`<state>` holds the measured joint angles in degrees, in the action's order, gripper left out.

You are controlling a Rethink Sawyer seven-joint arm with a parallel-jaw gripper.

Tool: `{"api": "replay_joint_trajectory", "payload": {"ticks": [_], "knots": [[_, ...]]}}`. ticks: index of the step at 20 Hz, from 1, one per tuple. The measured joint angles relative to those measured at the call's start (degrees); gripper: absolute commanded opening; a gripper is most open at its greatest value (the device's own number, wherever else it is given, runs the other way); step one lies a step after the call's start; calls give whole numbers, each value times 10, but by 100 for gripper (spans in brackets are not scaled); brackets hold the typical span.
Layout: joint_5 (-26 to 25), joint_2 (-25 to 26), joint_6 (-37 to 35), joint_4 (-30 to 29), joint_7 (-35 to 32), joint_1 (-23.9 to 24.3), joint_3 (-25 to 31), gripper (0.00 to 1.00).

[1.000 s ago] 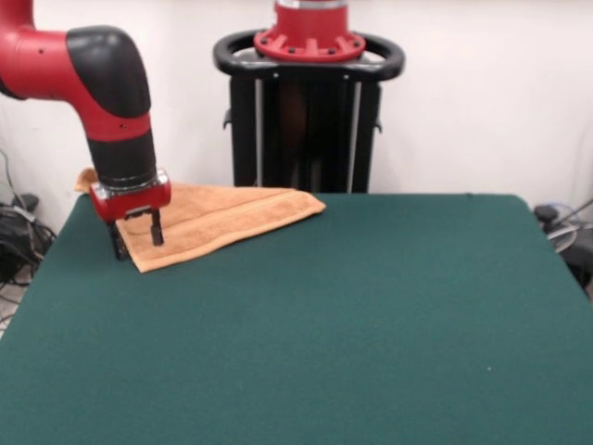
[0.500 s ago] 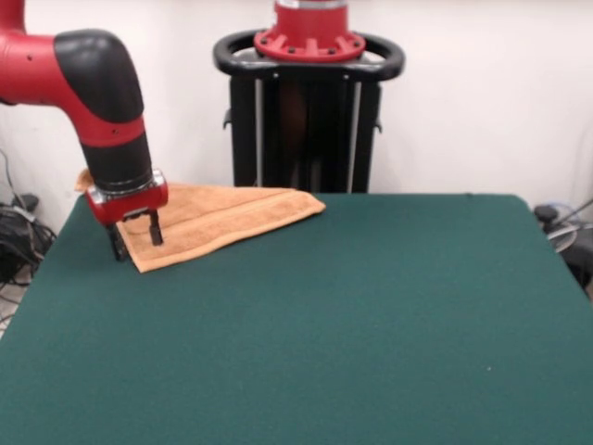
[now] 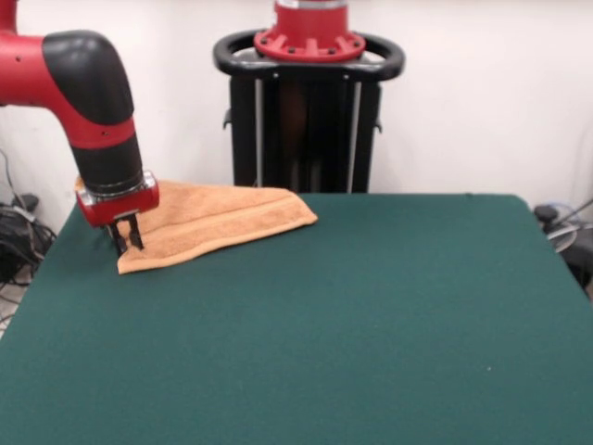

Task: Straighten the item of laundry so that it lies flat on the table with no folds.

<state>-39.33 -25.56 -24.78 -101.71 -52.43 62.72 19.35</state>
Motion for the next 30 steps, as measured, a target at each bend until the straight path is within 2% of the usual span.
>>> {"api": "replay_joint_trajectory", "payload": {"ticks": [23,30], "knots": [[-1,0,-2,0,0,1,3,0],[-6,2,-1,-5,0,20,19,0]]}}
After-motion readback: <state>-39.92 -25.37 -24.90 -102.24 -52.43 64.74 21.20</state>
